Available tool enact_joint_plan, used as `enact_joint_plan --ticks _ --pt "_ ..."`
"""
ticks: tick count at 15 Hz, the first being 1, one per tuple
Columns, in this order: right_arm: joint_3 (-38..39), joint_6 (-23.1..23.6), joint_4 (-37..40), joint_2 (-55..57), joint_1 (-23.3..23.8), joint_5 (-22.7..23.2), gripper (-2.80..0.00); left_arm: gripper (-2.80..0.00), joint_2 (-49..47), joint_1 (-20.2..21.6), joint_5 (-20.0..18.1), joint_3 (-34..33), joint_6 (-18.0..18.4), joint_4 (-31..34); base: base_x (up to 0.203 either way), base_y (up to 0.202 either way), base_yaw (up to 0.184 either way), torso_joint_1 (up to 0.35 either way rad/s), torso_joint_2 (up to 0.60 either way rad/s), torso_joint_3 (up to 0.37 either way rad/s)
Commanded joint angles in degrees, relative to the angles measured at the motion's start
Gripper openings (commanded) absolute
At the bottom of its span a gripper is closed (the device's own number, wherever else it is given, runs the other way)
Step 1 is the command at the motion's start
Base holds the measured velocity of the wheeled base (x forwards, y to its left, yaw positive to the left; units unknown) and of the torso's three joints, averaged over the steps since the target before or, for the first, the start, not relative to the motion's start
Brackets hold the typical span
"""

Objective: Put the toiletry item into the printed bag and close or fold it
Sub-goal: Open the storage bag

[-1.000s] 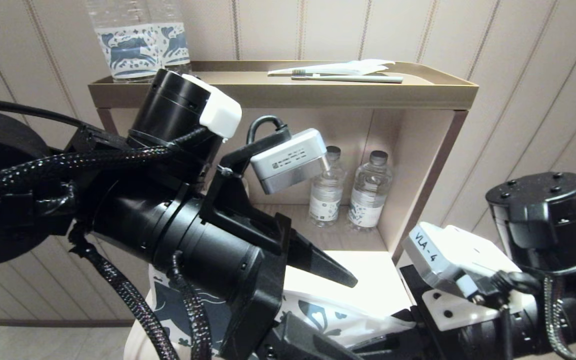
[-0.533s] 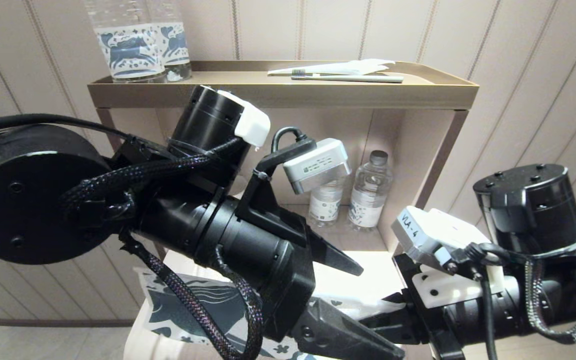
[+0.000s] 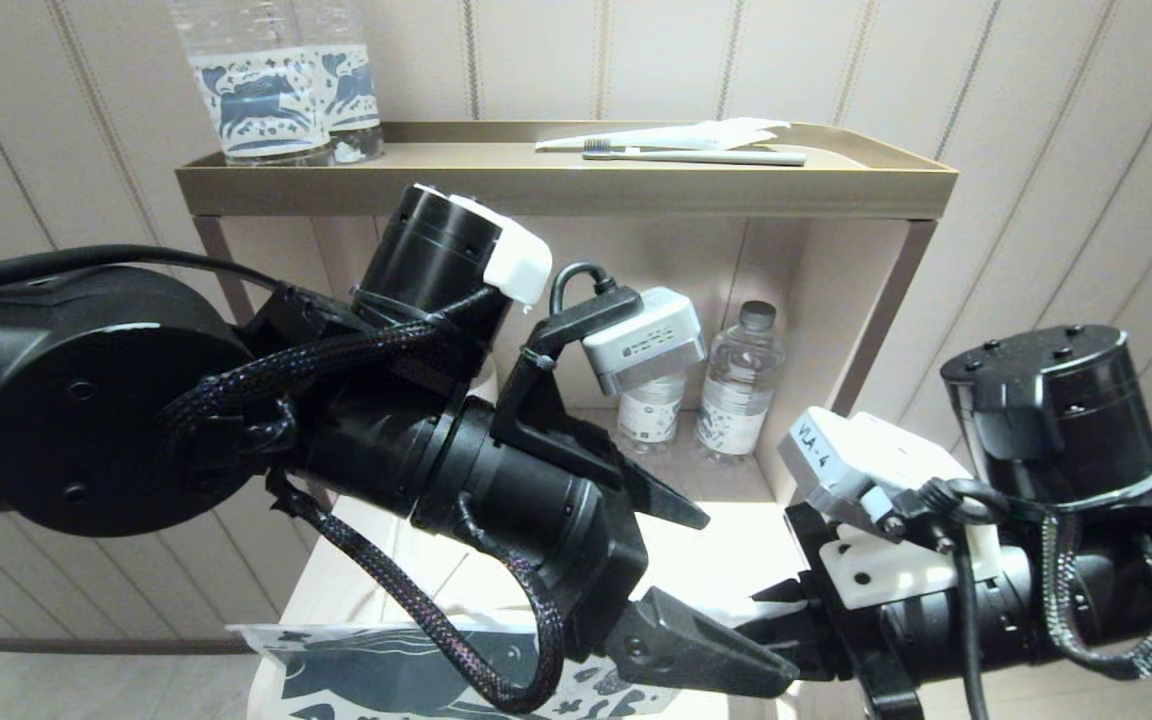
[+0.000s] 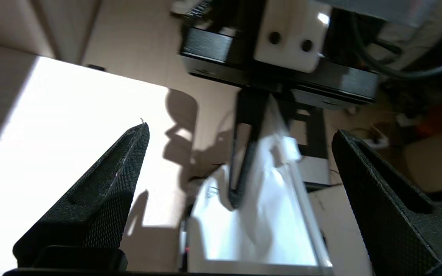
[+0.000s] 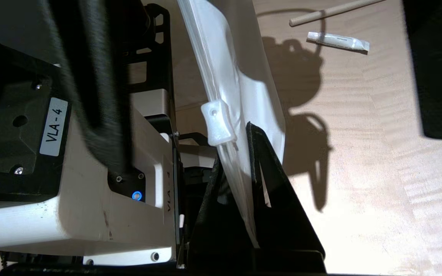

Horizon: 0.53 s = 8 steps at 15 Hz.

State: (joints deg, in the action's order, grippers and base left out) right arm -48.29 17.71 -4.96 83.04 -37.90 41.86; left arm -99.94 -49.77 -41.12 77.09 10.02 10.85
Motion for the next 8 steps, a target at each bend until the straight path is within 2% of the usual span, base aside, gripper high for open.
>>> enact_joint_plan --ticks 1,3,8 --pt "-0.1 0.1 0.0 0.0 -0.1 0.1 -2.8 0.0 0.2 0.0 4.4 0.0 0.0 -1.7 0.0 0.0 0.0 0.0 0.0 0.0" --pt "-0.1 0.0 0.0 0.0 -0.1 0.1 -2.8 0.0 1.8 0.0 9.6 -0.9 0.4 -4.3 0.0 0.0 0.0 0.0 0.0 0.0" --pt "-0.1 0.0 0.0 0.2 0.0 0.2 -2.8 0.0 5.6 0.0 11.8 -1.8 1.5 -2.2 0.0 0.0 0.0 0.0 0.0 0.0"
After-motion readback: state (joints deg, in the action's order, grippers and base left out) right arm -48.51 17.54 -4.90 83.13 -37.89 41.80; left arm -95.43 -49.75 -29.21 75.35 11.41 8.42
